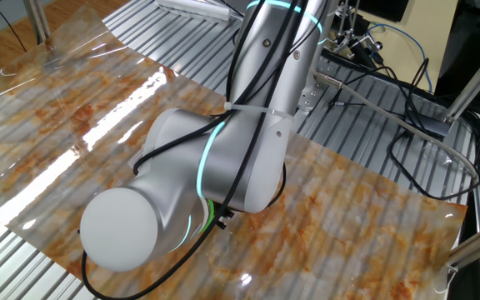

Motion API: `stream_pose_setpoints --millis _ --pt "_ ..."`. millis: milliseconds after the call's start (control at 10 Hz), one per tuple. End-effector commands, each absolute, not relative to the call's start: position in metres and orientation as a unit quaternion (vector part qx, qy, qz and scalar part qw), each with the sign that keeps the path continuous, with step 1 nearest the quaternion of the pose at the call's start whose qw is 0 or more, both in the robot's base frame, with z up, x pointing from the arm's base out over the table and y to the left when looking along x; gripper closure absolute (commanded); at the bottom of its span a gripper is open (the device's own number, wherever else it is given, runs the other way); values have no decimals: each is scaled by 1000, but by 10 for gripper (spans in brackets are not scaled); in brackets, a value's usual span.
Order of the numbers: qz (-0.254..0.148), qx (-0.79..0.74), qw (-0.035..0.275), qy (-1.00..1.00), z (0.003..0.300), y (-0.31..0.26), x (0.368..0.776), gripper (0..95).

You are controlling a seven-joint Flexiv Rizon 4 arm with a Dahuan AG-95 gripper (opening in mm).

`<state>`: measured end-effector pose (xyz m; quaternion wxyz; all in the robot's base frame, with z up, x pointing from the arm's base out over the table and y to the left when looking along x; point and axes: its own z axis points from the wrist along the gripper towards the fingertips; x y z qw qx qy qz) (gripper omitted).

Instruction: Insert a small pipette tip into the holder for small pipette tips

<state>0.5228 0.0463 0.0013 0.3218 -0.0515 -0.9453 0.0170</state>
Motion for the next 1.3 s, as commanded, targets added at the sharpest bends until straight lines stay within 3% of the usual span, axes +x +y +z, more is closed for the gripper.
stream_pose_setpoints --millis 100,1300 --pt "16 -49 320 -946 1 46 522 950" --pt "19 -48 324 -944 2 46 522 950"
